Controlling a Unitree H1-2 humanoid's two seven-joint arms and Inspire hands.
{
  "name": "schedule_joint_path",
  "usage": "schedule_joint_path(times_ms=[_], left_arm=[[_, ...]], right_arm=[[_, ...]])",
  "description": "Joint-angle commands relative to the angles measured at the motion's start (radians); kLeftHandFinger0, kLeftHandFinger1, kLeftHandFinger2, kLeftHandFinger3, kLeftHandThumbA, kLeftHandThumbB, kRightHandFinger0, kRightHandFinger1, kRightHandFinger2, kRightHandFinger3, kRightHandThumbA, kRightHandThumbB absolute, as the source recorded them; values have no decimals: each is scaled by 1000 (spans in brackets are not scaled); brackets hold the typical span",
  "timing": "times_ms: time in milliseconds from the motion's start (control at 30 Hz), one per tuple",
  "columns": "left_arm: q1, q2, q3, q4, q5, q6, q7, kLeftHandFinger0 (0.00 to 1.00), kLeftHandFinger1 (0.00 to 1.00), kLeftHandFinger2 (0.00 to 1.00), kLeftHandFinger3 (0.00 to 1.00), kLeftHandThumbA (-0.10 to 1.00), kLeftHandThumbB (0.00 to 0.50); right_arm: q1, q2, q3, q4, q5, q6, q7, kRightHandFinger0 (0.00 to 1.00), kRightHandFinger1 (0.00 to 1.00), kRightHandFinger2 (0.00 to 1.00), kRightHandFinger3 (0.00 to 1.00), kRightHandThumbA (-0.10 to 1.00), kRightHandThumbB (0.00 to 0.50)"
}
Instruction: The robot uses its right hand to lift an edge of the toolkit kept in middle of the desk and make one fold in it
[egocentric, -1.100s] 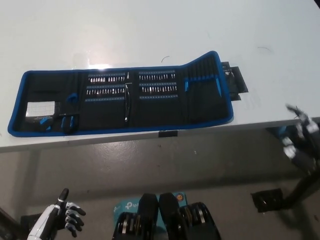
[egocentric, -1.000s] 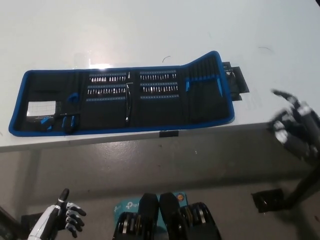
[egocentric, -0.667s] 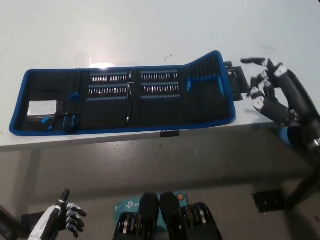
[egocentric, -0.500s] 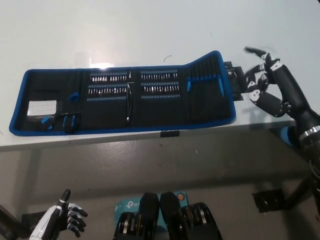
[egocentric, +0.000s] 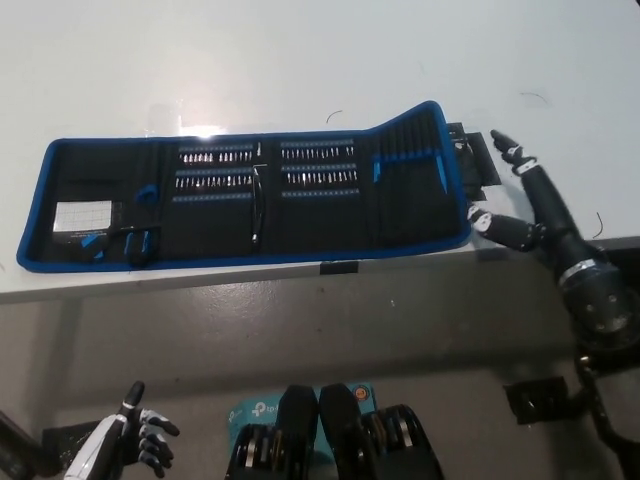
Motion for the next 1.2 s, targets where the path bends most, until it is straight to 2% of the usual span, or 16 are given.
schedule_joint_path(times_ms=[0,133,200,367,567,733,833,900,933,967,1000,1033,1067,1100,1133,1167], left_arm=[[5,6,4,-37,-2,-4,-9,328,327,311,399,1000,500],[2,4,7,-30,-11,-16,-13,303,307,268,356,1000,500],[3,5,7,-29,-10,-17,-14,315,314,283,347,1000,500],[20,4,6,-41,-3,-8,-8,312,312,276,362,1000,500],[9,5,4,-37,-2,-5,-10,429,350,331,407,1000,500],[1,3,3,-39,-5,0,-11,359,331,302,372,1000,500],[-4,6,5,-24,-10,-20,-18,342,324,277,374,1000,500],[0,9,6,-22,-9,-27,-19,311,312,272,376,1000,500],[1,8,6,-24,-9,-24,-18,290,308,267,370,1000,500],[2,7,7,-28,-8,-19,-17,279,305,261,366,1000,500],[2,6,8,-30,-10,-14,-18,275,304,260,365,1000,500],[11,8,5,-26,-7,-24,-22,339,321,268,369,1000,500],[12,8,4,-24,-5,-26,-23,354,325,283,368,1000,500],[12,8,3,-29,-3,-11,-22,381,336,293,379,1000,500],[18,3,3,-31,-6,-6,-22,392,342,312,377,1000,500],[18,3,4,-32,-6,-2,-22,451,362,328,375,1000,500]], right_arm=[[-36,37,-1,0,-37,50,-73,1000,1000,1000,1000,628,402],[-7,95,0,49,-23,20,-103,1000,1000,1000,1000,560,376],[3,112,4,56,-28,21,-114,1000,1000,1000,1000,553,373],[23,177,35,78,-57,17,-159,1000,1000,1000,1000,524,358],[40,245,23,49,-36,46,-194,1000,1000,1000,1000,531,356],[57,261,20,52,-25,20,-205,1000,1000,1000,1000,491,340],[53,264,8,76,-11,-40,-228,1000,1000,1000,1000,368,288],[48,266,2,89,-1,-72,-236,1000,1000,1000,1000,338,283],[38,274,-14,93,25,-95,-239,1000,1000,1000,1000,194,247],[30,286,-37,99,59,-128,-246,949,954,1000,1000,70,258],[25,292,-47,100,69,-144,-252,796,821,908,1000,44,252],[20,300,-62,83,96,-156,-243,303,292,433,1000,-87,205],[12,302,-70,79,109,-168,-235,20,20,162,1000,-99,150],[-1,304,-80,84,126,-199,-230,1,1,6,971,-100,92],[-2,303,-86,80,142,-226,-221,0,0,0,829,-100,28],[-12,289,-66,69,83,-229,-253,0,0,58,476,-100,0]])
